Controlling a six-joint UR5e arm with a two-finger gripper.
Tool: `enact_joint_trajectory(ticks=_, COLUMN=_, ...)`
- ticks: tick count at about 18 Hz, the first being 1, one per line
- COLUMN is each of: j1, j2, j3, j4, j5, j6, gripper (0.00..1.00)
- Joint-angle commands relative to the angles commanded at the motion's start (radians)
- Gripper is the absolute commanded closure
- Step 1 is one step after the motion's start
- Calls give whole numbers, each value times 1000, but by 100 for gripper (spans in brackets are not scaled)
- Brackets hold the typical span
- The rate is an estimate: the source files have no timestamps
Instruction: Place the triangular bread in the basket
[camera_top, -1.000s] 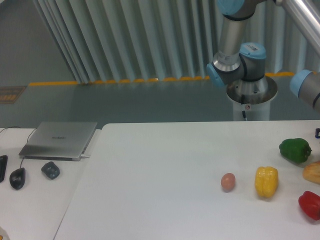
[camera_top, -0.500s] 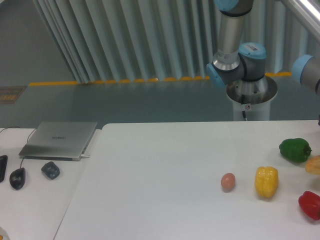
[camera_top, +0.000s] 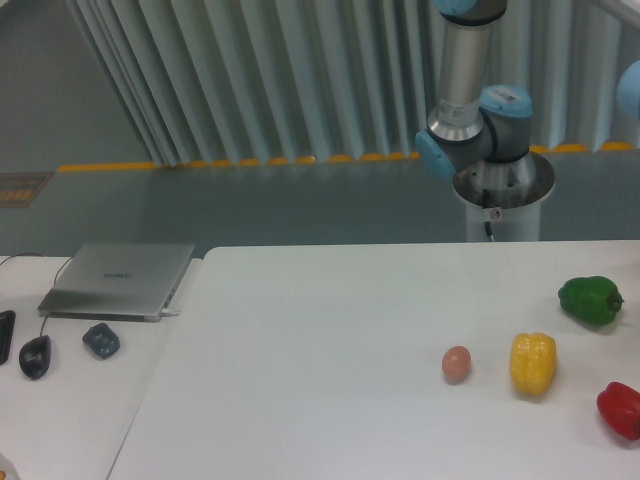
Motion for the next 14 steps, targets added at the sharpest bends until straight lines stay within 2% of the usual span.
enact_joint_trajectory(ticks=3, j1=41, j2=0, j3=-8, j4=2, j5=5, j6=104, gripper=91)
enact_joint_trajectory(ticks=7, j1=126, j2=-15, j3=-6, j4=6, j5=-5, j6=345, gripper=88)
enact_joint_trajectory(ticks=10, j1=161, j2=-29, j3=-5, j4=5, j5=-40, j6=404, gripper=87)
enact_joint_trajectory(ticks=11, j1=163, j2=-32, j3=-5, j4=3, j5=-47, j6=418, gripper=80)
enact_joint_trajectory(ticks=12, j1=163, j2=-35, j3=-6, j4=2, j5=-61, j6=424, gripper=35)
enact_joint_trajectory(ticks=13, j1=161, j2=-35, j3=-9, j4=0, j5=-87, j6=421, gripper=12)
enact_joint_trajectory(ticks=14, j1=158, j2=-32, j3=-15, j4=-2, j5=-121, j6=401, gripper=7)
